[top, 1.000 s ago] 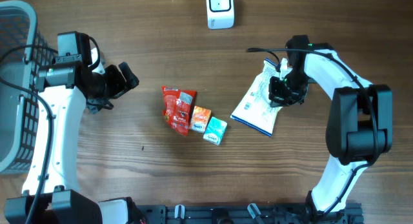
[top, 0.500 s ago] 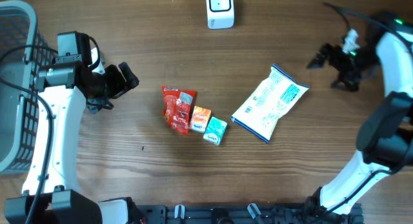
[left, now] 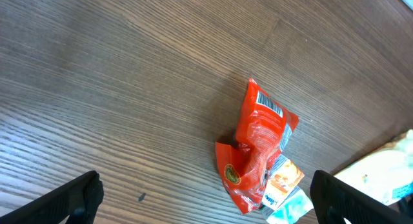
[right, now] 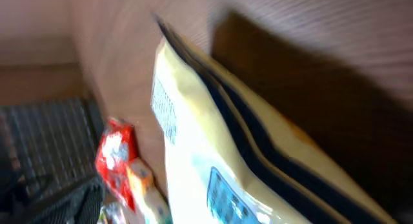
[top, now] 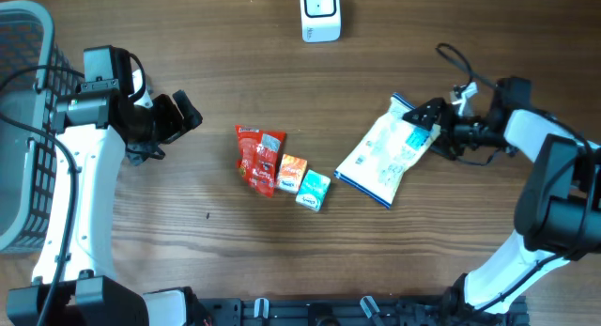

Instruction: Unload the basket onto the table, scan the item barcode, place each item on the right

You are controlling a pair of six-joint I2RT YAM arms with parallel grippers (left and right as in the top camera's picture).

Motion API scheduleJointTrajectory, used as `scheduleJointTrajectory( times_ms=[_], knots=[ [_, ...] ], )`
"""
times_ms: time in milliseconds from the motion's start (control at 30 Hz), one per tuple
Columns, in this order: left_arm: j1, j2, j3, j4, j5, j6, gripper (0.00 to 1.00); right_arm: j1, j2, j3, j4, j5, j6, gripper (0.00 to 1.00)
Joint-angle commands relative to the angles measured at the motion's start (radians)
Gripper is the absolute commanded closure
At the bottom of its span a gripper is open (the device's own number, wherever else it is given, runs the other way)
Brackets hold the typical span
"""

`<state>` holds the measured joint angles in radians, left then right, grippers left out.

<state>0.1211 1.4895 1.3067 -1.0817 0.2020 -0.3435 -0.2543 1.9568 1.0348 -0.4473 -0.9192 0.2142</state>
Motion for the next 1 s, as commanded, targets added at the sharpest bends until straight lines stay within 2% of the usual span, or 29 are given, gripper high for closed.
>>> scheduleJointTrajectory(
  times_ms=[0,33,100,200,233,267,300,333,400,500,667,733,767,800,833,867,967],
  knots=[
    [0.006,0.004,0.012,0.0,-0.01,-0.009,0.0,0.077,0.076,-0.116,0.058,0.253,0.154,0.02],
    [0.005,0.004,0.012,0.0,-0.01,-0.009,0.0,0.089,0.076,-0.117,0.063,0.306,0.157,0.05],
    [0.006,0.004,0.012,0.0,-0.01,-0.009,0.0,0.115,0.076,-0.117,0.062,0.416,0.186,0.27],
    [0.006,0.004,0.012,0.0,-0.01,-0.009,0.0,0.161,0.076,-0.117,0.071,0.469,0.208,0.3],
    [0.006,0.004,0.012,0.0,-0.01,-0.009,0.0,0.182,0.076,-0.117,0.071,0.484,0.214,0.41],
    [0.005,0.004,0.012,0.0,-0.01,-0.009,0.0,0.199,0.076,-0.117,0.071,0.495,0.228,0.57],
    [0.006,0.004,0.012,0.0,-0.01,-0.009,0.0,0.212,0.076,-0.117,0.071,0.502,0.243,0.89],
    [0.005,0.004,0.012,0.0,-0.01,-0.009,0.0,0.216,0.076,-0.117,0.071,0.5,0.27,0.96],
    [0.006,0.004,0.012,0.0,-0.01,-0.008,0.0,0.208,0.073,-0.089,0.059,0.458,0.282,0.96],
    [0.005,0.004,0.012,0.0,-0.01,-0.009,0.0,0.166,0.031,0.033,-0.046,0.375,0.256,0.96],
    [0.006,0.004,0.012,0.0,-0.01,-0.009,0.0,0.111,-0.069,0.244,-0.151,0.217,0.24,0.96],
    [0.006,0.004,0.012,0.0,-0.01,-0.009,0.0,0.125,-0.068,0.262,-0.177,0.304,0.227,0.96],
    [0.005,0.004,0.012,0.0,-0.01,-0.009,0.0,0.147,-0.064,0.261,-0.203,0.414,0.212,0.92],
    [0.006,0.004,0.012,0.0,-0.01,-0.009,0.0,0.16,-0.064,0.259,-0.211,0.452,0.188,0.62],
    [0.005,0.004,0.012,0.0,-0.01,-0.009,0.0,0.172,-0.064,0.259,-0.223,0.482,0.177,0.13],
    [0.006,0.004,0.012,0.0,-0.01,-0.009,0.0,0.173,-0.064,0.259,-0.237,0.496,0.177,0.0],
    [0.006,0.004,0.012,0.0,-0.01,-0.009,0.0,0.174,-0.064,0.258,-0.367,0.493,0.177,0.0]
  ],
)
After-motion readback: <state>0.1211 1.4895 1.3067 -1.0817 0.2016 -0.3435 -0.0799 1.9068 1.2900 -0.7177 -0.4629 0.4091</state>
